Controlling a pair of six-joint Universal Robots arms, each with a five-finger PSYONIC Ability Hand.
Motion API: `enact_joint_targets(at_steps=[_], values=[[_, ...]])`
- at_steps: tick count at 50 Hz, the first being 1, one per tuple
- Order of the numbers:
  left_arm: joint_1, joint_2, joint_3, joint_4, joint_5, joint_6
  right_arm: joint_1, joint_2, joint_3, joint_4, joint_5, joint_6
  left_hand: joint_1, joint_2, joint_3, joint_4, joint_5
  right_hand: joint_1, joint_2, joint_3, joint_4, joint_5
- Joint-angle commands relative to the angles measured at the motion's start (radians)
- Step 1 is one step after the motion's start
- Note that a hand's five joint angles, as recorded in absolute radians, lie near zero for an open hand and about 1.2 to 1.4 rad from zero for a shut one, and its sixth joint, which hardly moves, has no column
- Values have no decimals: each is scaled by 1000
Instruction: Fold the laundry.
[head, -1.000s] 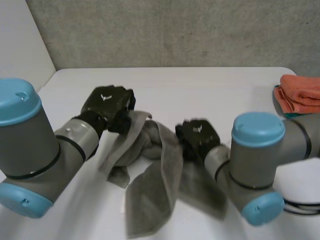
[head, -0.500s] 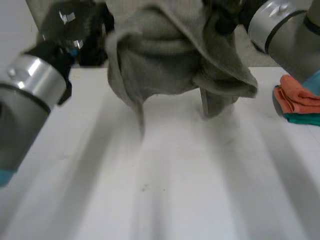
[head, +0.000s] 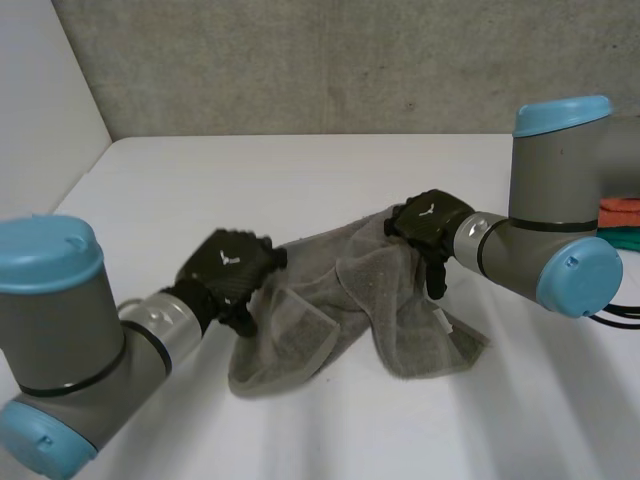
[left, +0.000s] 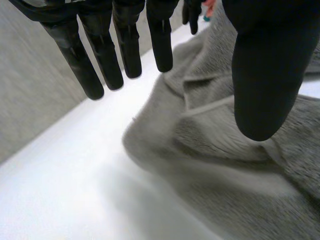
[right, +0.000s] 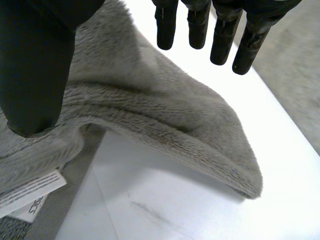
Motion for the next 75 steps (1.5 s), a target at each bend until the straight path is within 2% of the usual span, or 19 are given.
enact_joint_targets(at_steps=[1,2,6,7,10,13,18,25,30,41,46,53,58,59,61,63,69,75], values=[[6,151,50,-17,-66,-36,-14,-150,119,-134,39,304,-78,-89,-96,-84,-82,-28,-45,-41,-58,-67],[6,166,51,-16,-74,-48,-20,-219,174,-171,37,377,-96,-106,-114,-102,-100,-28,-45,-41,-58,-67],[1,206,59,-19,-123,-149,-61,-343,321,-246,45,502,-99,-109,-117,-105,-103,-28,-45,-41,-58,-67],[-5,211,58,-24,-141,-206,-77,-371,361,-257,45,520,-96,-107,-114,-102,-100,-28,-45,-41,-58,-67],[-22,207,38,-33,-170,-322,-105,-428,475,-274,40,531,-87,-98,-105,-93,-91,-28,-45,-41,-58,-67],[-57,181,22,-57,-190,-387,-123,-468,586,-277,31,516,-84,-95,-102,-90,-88,-28,-45,-41,-58,-67],[-143,66,19,-68,-238,-406,-124,-482,737,-316,23,459,-84,-95,-102,-90,-88,26,9,13,-4,-13],[-261,-77,65,-63,-351,-400,-123,-480,926,-472,-15,381,-84,-95,-102,-90,-88,141,124,128,111,102],[-287,-186,124,-59,-373,-401,-121,-476,967,-535,-26,375,-90,-101,-108,-96,-94,153,135,140,122,114],[-286,-313,217,-30,-400,-384,-112,-402,975,-616,-17,373,-14,-25,-32,-20,-18,264,247,251,234,225],[-279,-330,231,-16,-400,-349,-109,-367,961,-641,-15,370,182,172,164,176,179,320,303,307,290,281],[-250,-330,222,21,-402,-325,-109,-336,932,-649,-15,352,611,601,593,605,607,423,405,410,392,384],[-233,-326,220,21,-402,-323,-111,-307,912,-649,-13,340,729,718,711,723,725,590,572,577,560,551],[-229,-324,217,21,-402,-323,-111,-302,909,-649,-13,336,729,718,711,723,725,689,672,676,659,650],[-217,-312,214,21,-402,-323,-111,-302,906,-649,-12,336,729,718,711,723,725,877,859,864,847,838],[-209,-289,213,19,-402,-323,-115,-310,901,-649,-12,336,729,718,711,723,725,1192,1175,1180,1162,1153],[-152,-131,176,18,-397,-323,-126,-351,872,-638,-21,343,729,718,711,723,725,1194,1176,1181,1164,1155],[-95,34,148,13,-383,-317,-128,-503,810,-575,-23,312,729,718,711,723,725,1194,1176,1181,1164,1155]])
